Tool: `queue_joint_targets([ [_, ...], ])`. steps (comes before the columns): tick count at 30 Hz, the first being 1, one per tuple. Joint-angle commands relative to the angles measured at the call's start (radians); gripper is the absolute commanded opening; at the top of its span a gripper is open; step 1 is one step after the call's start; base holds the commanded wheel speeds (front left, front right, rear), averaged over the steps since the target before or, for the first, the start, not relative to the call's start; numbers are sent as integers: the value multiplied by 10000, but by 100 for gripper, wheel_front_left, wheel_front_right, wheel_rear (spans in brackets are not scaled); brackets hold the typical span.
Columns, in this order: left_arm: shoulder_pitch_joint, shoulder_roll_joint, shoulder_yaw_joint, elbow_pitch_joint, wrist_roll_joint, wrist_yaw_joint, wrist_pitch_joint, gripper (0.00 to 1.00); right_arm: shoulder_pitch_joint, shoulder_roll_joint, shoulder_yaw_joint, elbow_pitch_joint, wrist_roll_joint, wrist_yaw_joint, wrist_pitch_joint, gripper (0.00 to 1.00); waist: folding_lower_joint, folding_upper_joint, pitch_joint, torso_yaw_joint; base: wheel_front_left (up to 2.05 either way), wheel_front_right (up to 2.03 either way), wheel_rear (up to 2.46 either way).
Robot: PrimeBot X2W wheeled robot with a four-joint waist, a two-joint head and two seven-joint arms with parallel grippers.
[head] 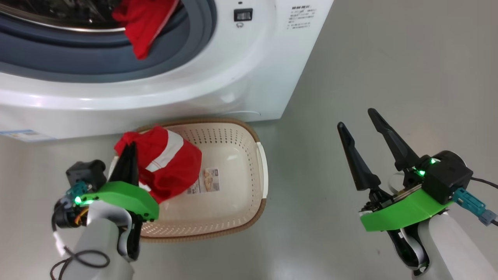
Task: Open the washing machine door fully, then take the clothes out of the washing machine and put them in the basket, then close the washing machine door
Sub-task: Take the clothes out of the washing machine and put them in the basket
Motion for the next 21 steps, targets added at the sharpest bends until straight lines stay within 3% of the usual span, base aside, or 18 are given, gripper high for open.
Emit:
queue_joint_targets([
  [1, -200, 173, 241, 104, -83, -71, -119, 0, -91, -40, 249, -260, 8, 63, -65, 100, 0, 0, 226, -89, 0, 0, 0],
  [15, -1977, 426, 49, 4258, -431, -377, -111, 0, -574, -5, 535, -402, 39, 63, -65, 100, 0, 0, 1235, -596, 0, 0, 0],
  [21, -2206, 495, 76, 4837, -596, -459, -115, 0, -724, 47, 552, -420, 27, 63, -65, 100, 0, 0, 1490, -719, 0, 0, 0],
])
